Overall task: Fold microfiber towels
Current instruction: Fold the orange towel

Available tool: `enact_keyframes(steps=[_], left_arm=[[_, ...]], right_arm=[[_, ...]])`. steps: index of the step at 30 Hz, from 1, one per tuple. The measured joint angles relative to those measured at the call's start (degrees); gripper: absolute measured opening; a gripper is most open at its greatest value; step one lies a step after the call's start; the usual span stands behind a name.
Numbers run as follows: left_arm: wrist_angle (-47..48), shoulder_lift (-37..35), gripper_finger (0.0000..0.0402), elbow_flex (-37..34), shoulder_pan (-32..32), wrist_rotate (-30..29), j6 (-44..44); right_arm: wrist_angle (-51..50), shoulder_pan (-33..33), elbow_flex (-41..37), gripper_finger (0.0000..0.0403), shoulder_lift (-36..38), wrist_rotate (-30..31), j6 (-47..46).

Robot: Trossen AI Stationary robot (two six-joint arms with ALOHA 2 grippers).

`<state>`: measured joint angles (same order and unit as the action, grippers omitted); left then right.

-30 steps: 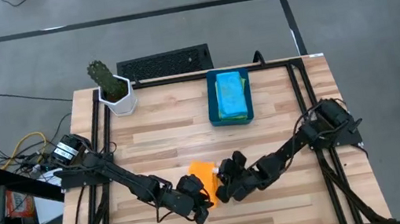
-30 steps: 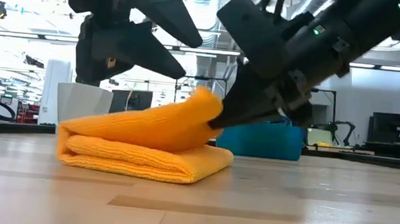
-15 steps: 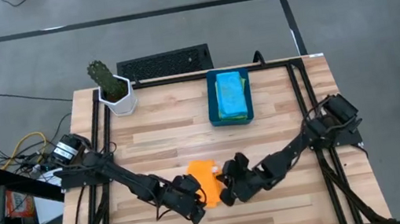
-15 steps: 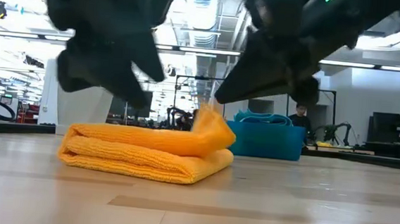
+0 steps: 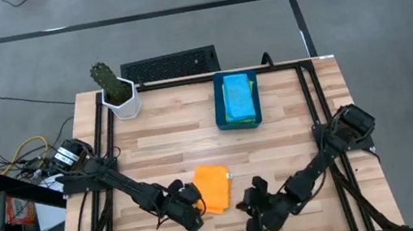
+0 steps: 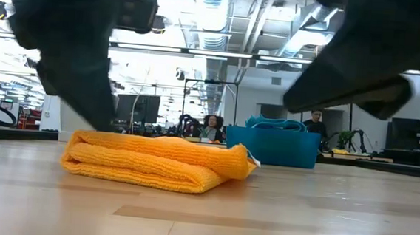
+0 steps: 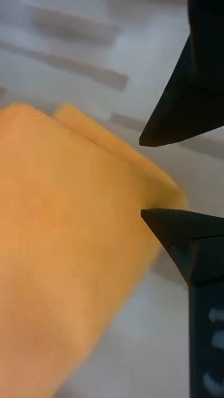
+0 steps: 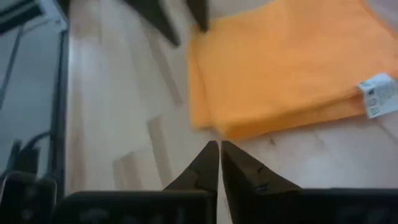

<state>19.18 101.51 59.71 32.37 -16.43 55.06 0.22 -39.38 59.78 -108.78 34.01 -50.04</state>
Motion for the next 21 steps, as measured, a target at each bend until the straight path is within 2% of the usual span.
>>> enact_keyframes(steps=[5,11,16,21], left_arm=[[2.7,-1.2,0.0171,0.0,1.6,-1.7,-10.3],[1.3,-1.0,0.0189,0.0,3.1,-8.2,-14.1],[0.8,0.2,0.0189,0.0,3.3,-8.1,-17.7],[0.4,1.6,0.0169,0.1,3.1,-7.5,-20.2]], right_arm=[[-0.6,0.0,0.0,0.0052,-0.3,0.8,-2.3],[-1.1,0.1,-0.1,0.0052,-0.3,0.6,-3.5],[-1.1,0.3,-0.1,0.0052,-0.3,0.6,-3.5],[-1.5,0.5,-0.1,0.0052,-0.3,0.6,-4.1]])
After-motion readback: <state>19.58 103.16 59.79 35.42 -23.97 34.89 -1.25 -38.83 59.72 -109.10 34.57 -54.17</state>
